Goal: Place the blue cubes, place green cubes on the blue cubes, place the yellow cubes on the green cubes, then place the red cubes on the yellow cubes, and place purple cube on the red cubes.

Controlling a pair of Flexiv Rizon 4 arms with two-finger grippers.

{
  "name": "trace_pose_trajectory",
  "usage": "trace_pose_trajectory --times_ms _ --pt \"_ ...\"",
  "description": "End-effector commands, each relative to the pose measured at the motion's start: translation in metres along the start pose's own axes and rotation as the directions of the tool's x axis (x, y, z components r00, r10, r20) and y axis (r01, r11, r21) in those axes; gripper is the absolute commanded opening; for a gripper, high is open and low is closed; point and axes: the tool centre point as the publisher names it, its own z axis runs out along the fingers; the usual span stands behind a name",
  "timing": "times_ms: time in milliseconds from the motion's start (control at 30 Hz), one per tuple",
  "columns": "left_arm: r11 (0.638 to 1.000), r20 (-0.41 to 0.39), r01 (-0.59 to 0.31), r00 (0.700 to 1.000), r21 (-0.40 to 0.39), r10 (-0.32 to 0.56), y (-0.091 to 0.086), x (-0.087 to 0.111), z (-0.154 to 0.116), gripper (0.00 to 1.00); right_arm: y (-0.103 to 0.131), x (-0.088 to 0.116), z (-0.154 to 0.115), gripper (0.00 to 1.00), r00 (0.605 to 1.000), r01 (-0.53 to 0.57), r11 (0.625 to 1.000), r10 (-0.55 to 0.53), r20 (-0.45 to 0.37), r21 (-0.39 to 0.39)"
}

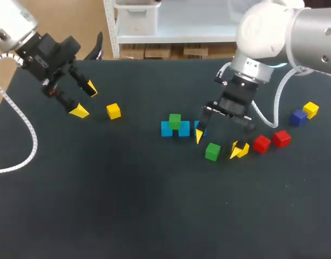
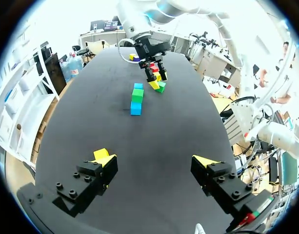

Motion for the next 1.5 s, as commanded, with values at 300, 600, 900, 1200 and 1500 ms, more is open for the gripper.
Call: trace_pose_trajectory --times_ms 300,600,900,1200,1500 --pt "1.000 0.000 -0.002 1.000 0.001 0.002 0.001 0.000 0.000 1.00 -0.002 0.005 0.001 0.60 1.000 -0.003 0.999 0.002 -0.027 -0.040" --pt "1.000 0.000 -0.002 1.000 0.001 0.002 0.001 0.000 0.000 1.00 -0.001 0.004 0.000 0.33 0.999 -0.003 0.998 0.001 -0.042 -0.063" --pt "1.000 0.000 -0.002 1.000 0.001 0.002 0.001 0.000 0.000 1.00 0.002 0.004 -0.009 0.00 0.994 -0.103 0.994 0.104 -0.034 0.037" --pt "1.000 0.000 -0.002 1.000 0.001 0.002 0.001 0.000 0.000 1.00 -0.002 0.000 -0.035 0.00 0.905 -0.415 0.861 0.424 0.036 0.295" --pt "1.000 0.000 -0.002 1.000 0.001 0.002 0.001 0.000 0.000 1.00 0.000 0.004 -0.051 0.00 0.788 -0.574 0.688 0.612 0.070 0.445"
